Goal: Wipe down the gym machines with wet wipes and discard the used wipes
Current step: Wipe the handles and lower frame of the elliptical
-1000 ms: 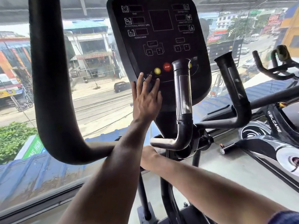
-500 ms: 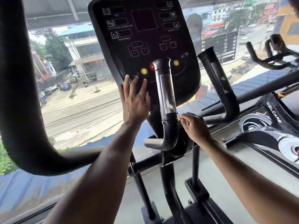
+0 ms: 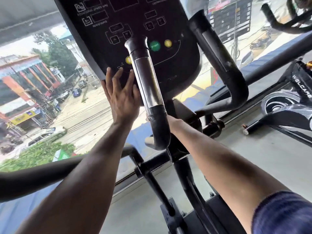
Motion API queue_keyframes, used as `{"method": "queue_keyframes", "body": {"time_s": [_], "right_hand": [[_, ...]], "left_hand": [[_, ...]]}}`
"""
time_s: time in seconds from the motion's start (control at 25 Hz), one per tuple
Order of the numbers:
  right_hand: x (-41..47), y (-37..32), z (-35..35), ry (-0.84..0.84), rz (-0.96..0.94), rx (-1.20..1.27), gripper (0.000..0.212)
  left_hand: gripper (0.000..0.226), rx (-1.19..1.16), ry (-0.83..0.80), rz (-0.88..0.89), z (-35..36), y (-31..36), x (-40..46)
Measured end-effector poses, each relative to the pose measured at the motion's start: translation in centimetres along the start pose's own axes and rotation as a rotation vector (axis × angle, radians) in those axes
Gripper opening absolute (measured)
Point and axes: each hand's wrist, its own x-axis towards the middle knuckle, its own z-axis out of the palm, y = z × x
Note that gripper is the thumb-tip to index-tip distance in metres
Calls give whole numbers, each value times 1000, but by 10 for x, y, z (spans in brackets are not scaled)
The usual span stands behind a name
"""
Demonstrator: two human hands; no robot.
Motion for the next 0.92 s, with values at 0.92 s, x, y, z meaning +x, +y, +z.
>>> {"method": "queue_keyframes", "body": {"time_s": [0.92], "right_hand": [[-83, 72, 145, 462, 51, 262, 50]], "left_hand": [[58, 10, -416, -15, -44, 9, 3]]}}
